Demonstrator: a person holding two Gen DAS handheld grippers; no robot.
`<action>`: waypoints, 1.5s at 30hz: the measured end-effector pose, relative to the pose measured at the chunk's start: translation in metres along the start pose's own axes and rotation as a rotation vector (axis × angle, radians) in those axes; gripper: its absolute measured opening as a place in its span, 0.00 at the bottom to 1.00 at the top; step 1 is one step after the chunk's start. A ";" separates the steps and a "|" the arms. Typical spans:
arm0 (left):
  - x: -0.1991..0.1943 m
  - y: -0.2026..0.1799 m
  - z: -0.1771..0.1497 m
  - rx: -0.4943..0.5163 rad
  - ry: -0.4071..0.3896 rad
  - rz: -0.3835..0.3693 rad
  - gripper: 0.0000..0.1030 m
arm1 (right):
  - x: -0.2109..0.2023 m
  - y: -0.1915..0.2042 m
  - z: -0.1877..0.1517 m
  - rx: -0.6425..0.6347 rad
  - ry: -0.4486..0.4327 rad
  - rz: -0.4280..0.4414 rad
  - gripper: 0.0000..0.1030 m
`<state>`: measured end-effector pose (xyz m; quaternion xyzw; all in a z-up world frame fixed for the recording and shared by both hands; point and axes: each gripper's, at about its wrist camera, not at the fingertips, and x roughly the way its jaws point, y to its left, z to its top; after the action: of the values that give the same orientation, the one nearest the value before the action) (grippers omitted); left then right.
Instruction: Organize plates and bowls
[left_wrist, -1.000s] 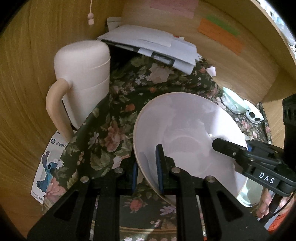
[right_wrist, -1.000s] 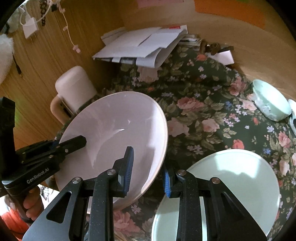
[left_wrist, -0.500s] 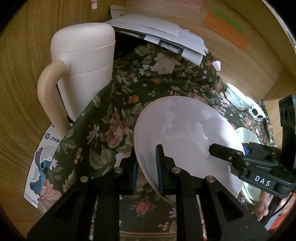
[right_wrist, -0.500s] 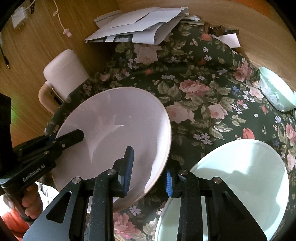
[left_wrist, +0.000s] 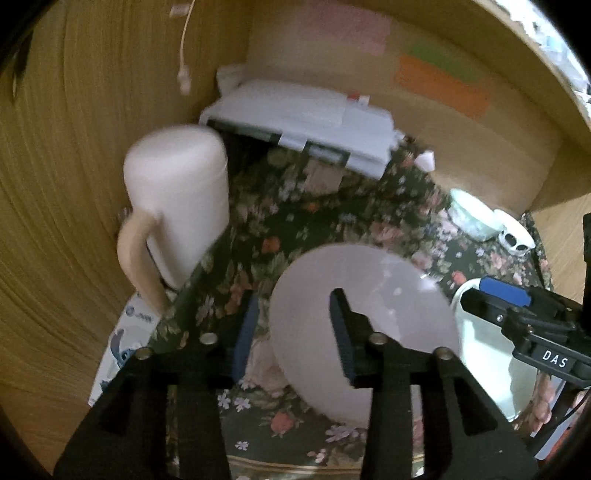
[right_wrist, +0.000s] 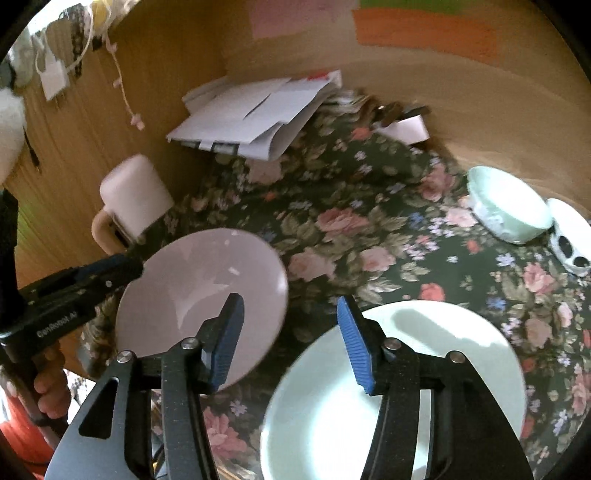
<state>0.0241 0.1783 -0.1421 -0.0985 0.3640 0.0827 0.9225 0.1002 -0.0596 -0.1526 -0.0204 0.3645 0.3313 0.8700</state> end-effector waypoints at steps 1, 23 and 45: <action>-0.004 -0.005 0.003 0.008 -0.015 0.000 0.43 | -0.006 -0.004 0.000 0.000 -0.013 -0.008 0.48; -0.014 -0.138 0.056 0.181 -0.132 -0.074 0.85 | -0.096 -0.104 0.024 0.037 -0.242 -0.185 0.75; 0.076 -0.204 0.111 0.273 -0.040 -0.078 0.91 | -0.013 -0.213 0.060 0.176 -0.122 -0.311 0.75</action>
<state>0.1975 0.0137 -0.0906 0.0156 0.3492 -0.0014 0.9369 0.2565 -0.2162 -0.1440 0.0195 0.3312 0.1602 0.9296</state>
